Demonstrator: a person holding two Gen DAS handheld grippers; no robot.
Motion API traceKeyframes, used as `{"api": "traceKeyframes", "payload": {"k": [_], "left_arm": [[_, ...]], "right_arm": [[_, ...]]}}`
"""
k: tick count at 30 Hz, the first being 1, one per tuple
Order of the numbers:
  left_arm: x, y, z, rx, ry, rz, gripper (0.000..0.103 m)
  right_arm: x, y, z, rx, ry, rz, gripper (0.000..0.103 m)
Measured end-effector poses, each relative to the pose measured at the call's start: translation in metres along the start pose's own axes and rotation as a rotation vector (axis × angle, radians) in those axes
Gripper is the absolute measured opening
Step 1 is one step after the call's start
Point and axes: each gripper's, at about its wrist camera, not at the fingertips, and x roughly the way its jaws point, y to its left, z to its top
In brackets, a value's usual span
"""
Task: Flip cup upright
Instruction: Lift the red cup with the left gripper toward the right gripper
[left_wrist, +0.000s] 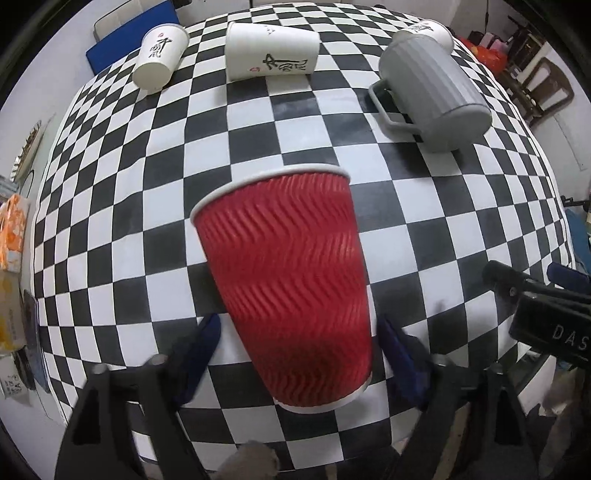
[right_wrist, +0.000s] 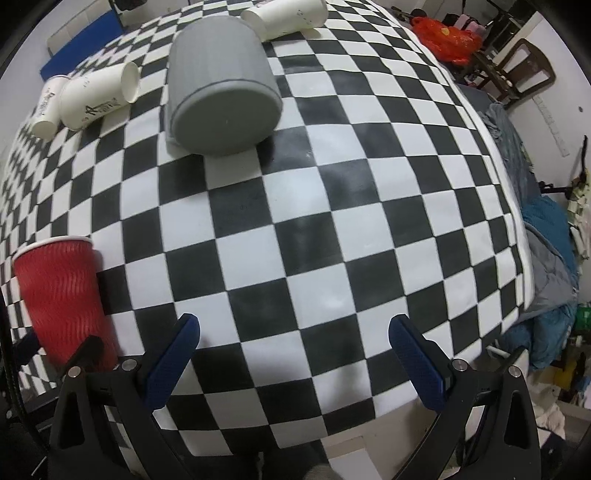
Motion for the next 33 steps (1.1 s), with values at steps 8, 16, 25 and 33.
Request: {"api": "traceKeyframes", "payload": {"k": [8, 16, 25, 33], "left_arm": [[-0.032, 0.032, 0.0, -0.113, -0.066, -0.062, 0.092], [-0.066, 0.07, -0.008, -0.192, -0.165, 0.061, 0.093], [-0.038, 0.123, -0.038, -0.259, -0.091, 0.167, 0.093], [-0.025, 0.144, -0.042, -0.299, -0.063, 0.173, 0.093]], "right_arm": [[-0.009, -0.003, 0.002, 0.005, -0.004, 0.094, 0.103], [-0.036, 0.007, -0.001, 0.004, -0.01, 0.187, 0.103], [-0.052, 0.082, -0.004, -0.13, 0.083, 0.299, 0.103], [-0.027, 0.152, 0.009, -0.283, 0.184, 0.27, 0.103]]}}
